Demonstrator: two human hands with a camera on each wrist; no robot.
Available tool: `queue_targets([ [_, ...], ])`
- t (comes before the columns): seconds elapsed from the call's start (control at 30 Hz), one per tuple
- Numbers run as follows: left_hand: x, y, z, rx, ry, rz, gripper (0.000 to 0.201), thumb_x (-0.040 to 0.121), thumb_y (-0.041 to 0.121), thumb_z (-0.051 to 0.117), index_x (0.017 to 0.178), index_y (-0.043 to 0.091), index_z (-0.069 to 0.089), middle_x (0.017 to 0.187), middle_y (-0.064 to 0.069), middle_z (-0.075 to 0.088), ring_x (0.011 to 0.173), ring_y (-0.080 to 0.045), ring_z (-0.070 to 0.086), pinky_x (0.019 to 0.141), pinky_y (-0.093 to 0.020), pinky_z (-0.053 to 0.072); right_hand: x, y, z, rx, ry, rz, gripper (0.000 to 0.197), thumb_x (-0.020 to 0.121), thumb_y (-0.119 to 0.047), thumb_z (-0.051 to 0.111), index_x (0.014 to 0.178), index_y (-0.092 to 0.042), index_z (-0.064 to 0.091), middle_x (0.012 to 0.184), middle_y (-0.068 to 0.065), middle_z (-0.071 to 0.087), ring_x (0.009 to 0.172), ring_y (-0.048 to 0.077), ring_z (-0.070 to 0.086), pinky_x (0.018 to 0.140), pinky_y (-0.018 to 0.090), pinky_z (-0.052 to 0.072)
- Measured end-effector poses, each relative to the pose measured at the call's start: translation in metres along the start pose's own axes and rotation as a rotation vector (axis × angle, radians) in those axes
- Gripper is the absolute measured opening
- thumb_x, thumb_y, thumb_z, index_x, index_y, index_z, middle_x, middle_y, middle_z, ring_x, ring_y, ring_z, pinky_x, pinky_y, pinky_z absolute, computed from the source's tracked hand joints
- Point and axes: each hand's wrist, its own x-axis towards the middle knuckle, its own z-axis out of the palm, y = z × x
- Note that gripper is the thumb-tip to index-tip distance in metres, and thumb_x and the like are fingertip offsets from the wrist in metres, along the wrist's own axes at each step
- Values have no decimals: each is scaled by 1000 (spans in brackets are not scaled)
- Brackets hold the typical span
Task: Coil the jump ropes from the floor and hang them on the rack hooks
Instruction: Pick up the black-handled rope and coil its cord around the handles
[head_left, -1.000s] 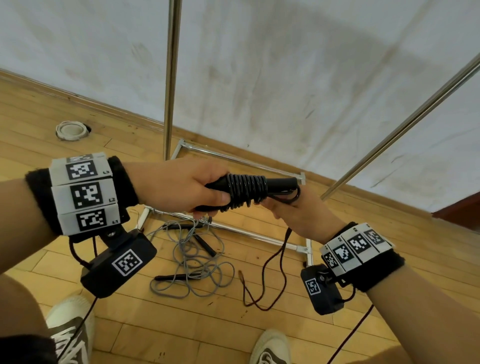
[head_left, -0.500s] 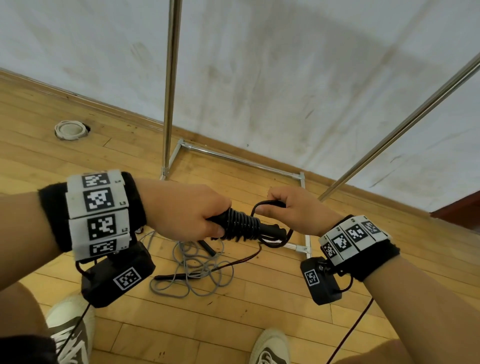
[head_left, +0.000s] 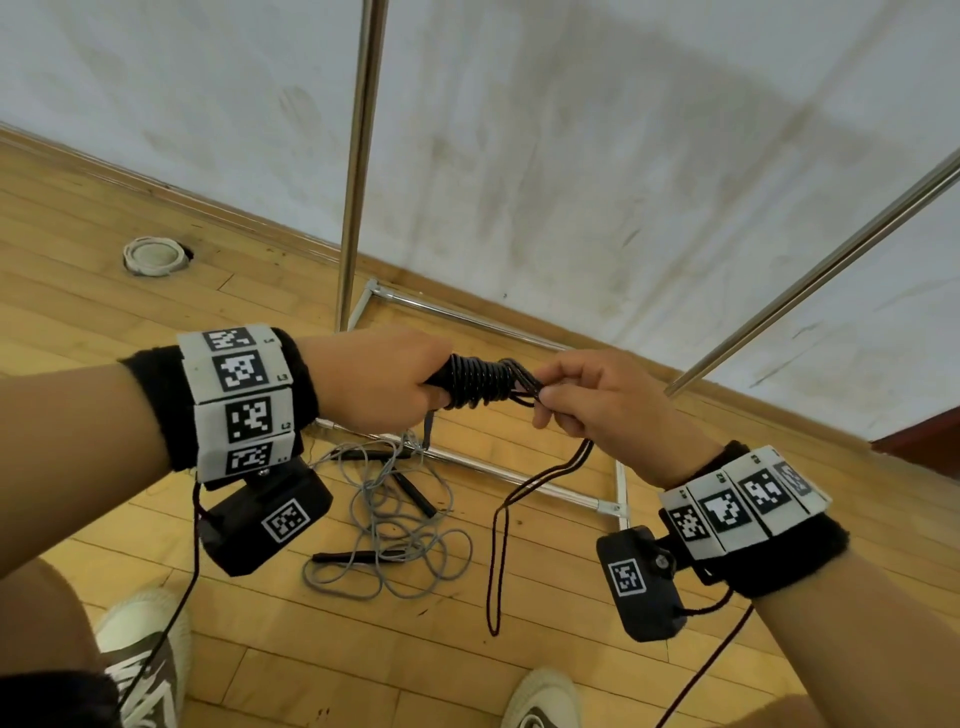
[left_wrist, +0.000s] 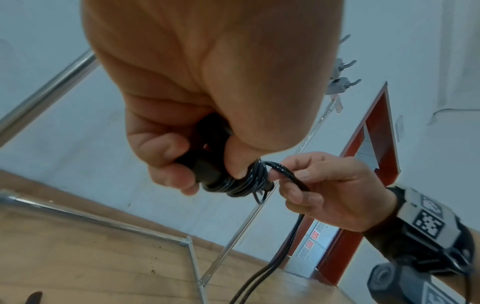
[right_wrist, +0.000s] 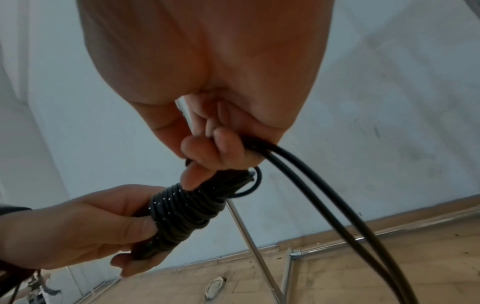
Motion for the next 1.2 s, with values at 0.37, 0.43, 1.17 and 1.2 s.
queue_targets([
  [0.37, -7, 6, -1, -453, 66, 23, 12, 98, 27, 54, 88, 31, 53, 77, 3, 65, 58, -3, 60, 52, -17, 47, -23, 13, 3, 132, 59, -41, 19, 96, -11, 60, 90, -14, 77, 82, -6, 76, 67, 15, 68, 64, 23, 54],
  [0.43, -11, 10, -2, -502, 26, 44, 7, 99, 25, 54, 92, 27, 56, 78, 1, 66, 61, -6, 62, 56, -20, 50, -26, 16, 1, 158, 6, -43, 21, 97, -4, 56, 102, -8, 75, 86, -7, 75, 73, 12, 68, 67, 19, 52],
  [1.17, -30, 24, 2, -452, -311, 139, 9, 99, 22, 55, 90, 23, 55, 70, 6, 64, 59, -6, 58, 55, -18, 44, -25, 42, -7, -461, -158, -190, 25, 87, -2, 67, 76, -24, 62, 72, -15, 57, 68, -1, 55, 67, 14, 43],
  [1.2, -31, 24, 3, -439, -323, 139, 9, 99, 22, 55, 90, 23, 55, 73, 4, 65, 60, -7, 59, 56, -18, 45, -22, 43, -6, -509, -179, -201, 23, 87, -6, 68, 79, -26, 64, 73, -17, 57, 70, -2, 54, 67, 15, 43],
])
